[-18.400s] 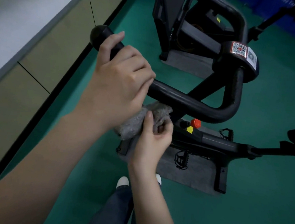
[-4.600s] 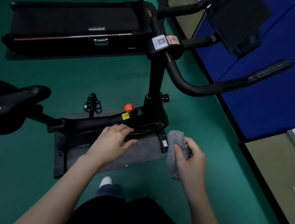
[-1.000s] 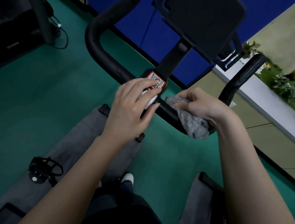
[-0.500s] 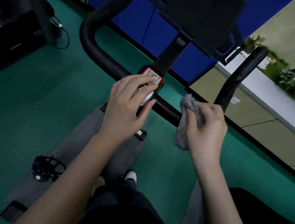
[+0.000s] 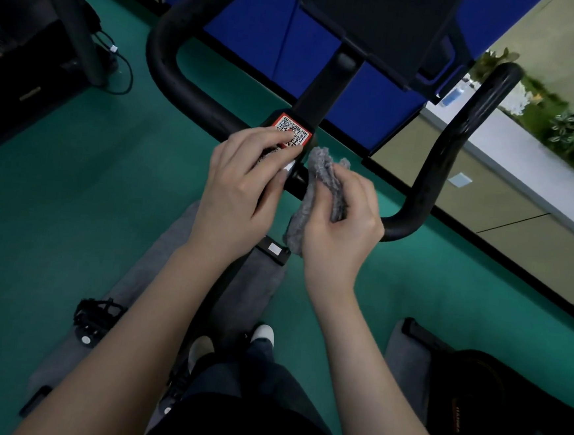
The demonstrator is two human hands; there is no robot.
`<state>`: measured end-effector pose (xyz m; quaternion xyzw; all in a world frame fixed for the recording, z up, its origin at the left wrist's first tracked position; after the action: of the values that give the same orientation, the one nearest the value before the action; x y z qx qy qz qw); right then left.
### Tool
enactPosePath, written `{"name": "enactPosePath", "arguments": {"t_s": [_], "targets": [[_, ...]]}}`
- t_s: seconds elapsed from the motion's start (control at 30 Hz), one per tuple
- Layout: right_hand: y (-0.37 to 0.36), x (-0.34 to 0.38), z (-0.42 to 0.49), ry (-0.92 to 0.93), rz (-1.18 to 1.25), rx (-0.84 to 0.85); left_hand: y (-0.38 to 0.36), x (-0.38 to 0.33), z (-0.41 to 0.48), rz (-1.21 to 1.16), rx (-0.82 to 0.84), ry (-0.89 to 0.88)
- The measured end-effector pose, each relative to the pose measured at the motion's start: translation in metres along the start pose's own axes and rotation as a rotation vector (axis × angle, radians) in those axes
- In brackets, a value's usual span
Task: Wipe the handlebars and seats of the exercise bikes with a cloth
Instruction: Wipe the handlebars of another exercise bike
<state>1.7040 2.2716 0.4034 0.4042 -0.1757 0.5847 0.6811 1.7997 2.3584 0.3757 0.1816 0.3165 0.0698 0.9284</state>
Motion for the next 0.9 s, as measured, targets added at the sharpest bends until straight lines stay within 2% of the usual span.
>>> {"name": "enactPosePath", "arguments": {"t_s": [0.2,0.3,0.37,0.43,0.6,0.9], "targets": [[0.033,-0.016,-0.022,0.009,-0.061,-0.13,0.001,0.0,-0.001,-0.003,0.012,-0.007],[0.04,-0.022,-0.046,-0.023,-0.019,-0.086,0.0,0.0,-0.001,-0.001,0.015,0.003],[0.037,-0.029,-0.065,-0.154,-0.003,-0.005,0.001,0.0,-0.002,0.0,0.022,0.005],[0.031,-0.042,-0.077,-0.361,0.004,0.034,0.001,-0.001,-0.002,0.002,0.028,0.003],[-0.002,-0.064,-0.069,-0.814,0.187,-0.034,0.003,-0.002,-0.001,0.015,0.041,-0.003],[-0.051,-0.06,-0.081,-1.184,0.525,-0.091,0.003,-0.002,-0.001,0.013,0.089,-0.02]]}}
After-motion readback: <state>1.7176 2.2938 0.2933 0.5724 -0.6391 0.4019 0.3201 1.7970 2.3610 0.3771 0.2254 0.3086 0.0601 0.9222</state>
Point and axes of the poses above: each hand's wrist, its own z-axis towards the middle knuckle, its own y-axis out of the back of the hand, x = y × z, the point moved 6 cm from there along z, towards the middle knuckle, and after that the axes turned 13 degrees about -x, right-handed, at the moved point
